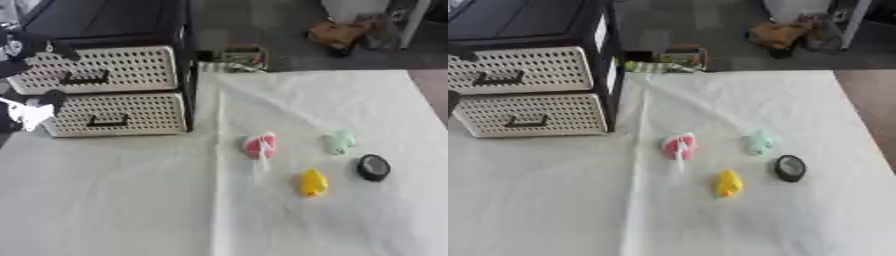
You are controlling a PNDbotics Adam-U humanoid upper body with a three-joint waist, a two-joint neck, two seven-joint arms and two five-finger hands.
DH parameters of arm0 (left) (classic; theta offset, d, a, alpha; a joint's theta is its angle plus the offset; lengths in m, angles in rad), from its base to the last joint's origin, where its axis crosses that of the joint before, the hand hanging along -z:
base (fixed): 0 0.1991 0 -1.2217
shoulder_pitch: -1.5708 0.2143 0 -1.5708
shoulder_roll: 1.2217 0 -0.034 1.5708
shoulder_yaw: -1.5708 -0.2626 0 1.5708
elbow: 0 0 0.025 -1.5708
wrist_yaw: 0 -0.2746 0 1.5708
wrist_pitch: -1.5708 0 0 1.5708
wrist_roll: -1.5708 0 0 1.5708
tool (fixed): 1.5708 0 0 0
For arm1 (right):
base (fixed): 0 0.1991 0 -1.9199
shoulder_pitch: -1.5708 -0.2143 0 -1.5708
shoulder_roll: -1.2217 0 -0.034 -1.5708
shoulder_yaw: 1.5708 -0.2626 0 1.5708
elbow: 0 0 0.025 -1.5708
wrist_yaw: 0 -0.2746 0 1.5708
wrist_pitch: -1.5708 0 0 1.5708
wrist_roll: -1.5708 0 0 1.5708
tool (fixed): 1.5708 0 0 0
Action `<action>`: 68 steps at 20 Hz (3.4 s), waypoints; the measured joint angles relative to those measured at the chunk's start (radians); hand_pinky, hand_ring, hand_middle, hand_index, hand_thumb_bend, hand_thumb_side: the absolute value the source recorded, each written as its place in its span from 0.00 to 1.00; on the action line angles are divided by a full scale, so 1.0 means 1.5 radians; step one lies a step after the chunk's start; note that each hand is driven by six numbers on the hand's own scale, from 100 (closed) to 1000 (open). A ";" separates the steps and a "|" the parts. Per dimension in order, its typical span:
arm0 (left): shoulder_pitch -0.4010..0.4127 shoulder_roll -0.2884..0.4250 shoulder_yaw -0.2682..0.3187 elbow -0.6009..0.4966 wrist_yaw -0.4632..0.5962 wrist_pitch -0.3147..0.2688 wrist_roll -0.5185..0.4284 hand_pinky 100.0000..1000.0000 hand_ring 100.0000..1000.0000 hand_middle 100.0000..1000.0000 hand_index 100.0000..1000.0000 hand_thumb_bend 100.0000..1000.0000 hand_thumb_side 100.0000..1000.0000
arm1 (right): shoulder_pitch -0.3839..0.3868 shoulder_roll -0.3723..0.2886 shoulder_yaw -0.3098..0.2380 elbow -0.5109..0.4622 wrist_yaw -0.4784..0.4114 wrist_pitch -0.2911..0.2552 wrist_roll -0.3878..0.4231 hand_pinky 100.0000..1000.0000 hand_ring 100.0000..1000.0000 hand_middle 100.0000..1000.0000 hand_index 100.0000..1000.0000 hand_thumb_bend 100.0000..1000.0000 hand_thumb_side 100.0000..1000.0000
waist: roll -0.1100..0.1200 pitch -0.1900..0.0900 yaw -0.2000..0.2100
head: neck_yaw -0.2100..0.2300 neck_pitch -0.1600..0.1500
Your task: Pick up objects from table and place into drawer.
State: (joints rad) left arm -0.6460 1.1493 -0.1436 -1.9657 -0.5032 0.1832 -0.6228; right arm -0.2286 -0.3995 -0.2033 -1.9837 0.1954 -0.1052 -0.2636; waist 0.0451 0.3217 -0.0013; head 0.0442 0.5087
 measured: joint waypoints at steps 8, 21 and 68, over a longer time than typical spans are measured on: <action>-0.022 -0.029 -0.014 0.073 -0.002 0.007 -0.037 0.00 0.00 0.00 0.89 0.01 0.34 | -0.001 0.000 0.001 0.000 0.000 -0.002 -0.001 0.67 0.55 0.33 0.72 0.39 0.72 | 0.000 0.005 -0.005 | 0.004 -0.001; -0.039 -0.053 -0.022 0.135 -0.011 0.019 -0.032 0.00 0.00 0.00 0.90 0.01 0.34 | -0.006 0.000 0.001 0.000 0.000 -0.004 -0.001 0.67 0.55 0.32 0.71 0.39 0.72 | 0.000 0.018 -0.012 | 0.010 -0.013; -0.062 -0.087 -0.026 0.221 -0.134 -0.034 -0.023 0.00 0.00 0.00 0.84 0.01 0.34 | -0.018 0.000 0.000 0.000 -0.002 -0.010 0.001 0.67 0.55 0.31 0.70 0.39 0.72 | 0.005 0.051 -0.032 | 0.019 -0.042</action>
State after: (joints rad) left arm -0.7393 1.0186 -0.1831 -1.6343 -0.7036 0.1315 -0.6578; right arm -0.2554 -0.4000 -0.2027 -1.9837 0.1920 -0.1207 -0.2615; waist 0.0531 0.3985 -0.0488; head 0.0731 0.4457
